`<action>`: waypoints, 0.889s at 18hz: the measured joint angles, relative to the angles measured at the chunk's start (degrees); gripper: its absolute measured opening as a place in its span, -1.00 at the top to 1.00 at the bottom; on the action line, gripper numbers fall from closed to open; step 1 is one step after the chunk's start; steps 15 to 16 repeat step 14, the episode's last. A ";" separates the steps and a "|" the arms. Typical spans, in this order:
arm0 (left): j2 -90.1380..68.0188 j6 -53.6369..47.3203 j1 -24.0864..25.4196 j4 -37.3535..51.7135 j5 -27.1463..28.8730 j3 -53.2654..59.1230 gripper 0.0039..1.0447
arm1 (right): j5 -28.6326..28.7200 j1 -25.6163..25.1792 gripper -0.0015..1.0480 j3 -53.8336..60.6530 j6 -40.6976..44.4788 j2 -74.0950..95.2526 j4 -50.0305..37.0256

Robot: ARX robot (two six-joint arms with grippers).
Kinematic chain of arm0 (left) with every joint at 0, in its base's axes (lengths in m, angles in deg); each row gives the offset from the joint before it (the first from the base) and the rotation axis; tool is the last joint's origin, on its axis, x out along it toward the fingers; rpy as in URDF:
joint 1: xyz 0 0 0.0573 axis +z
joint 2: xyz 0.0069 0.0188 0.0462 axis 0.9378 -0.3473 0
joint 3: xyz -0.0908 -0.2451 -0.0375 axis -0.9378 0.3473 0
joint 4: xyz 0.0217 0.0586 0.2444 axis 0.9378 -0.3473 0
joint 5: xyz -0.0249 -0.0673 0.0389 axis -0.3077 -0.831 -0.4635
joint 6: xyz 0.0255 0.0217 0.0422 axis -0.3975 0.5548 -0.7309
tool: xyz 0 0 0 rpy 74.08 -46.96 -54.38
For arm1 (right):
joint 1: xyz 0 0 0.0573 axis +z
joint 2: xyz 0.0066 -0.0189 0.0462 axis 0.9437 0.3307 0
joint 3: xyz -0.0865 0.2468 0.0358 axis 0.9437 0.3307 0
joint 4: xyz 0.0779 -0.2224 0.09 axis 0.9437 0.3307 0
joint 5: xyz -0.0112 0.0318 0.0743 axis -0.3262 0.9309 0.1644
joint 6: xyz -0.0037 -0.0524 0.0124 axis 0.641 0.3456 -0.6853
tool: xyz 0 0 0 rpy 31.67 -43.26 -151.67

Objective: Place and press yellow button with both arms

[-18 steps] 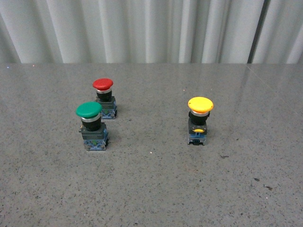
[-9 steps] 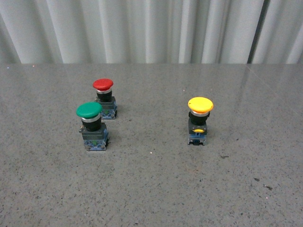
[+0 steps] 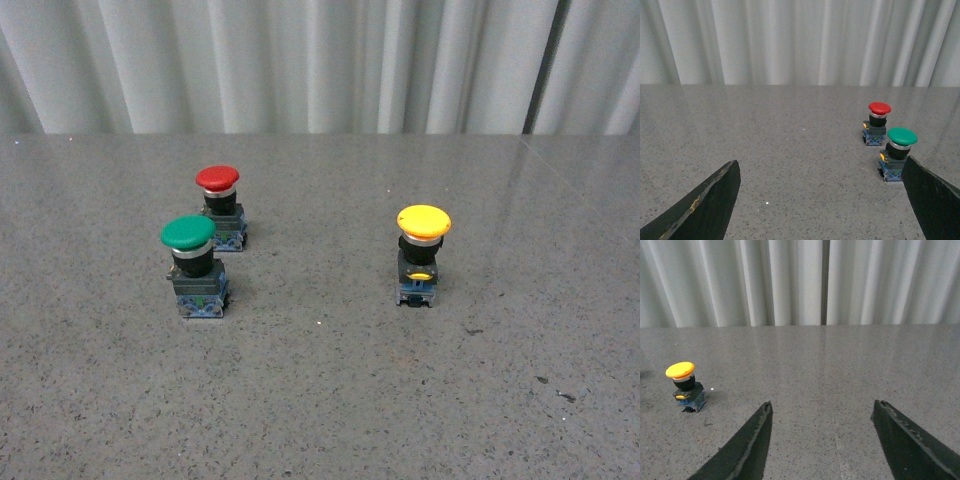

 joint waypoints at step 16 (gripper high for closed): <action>0.00 0.00 0.00 -0.02 0.00 0.00 -0.88 | 0.00 0.00 -0.87 0.00 0.00 0.00 0.00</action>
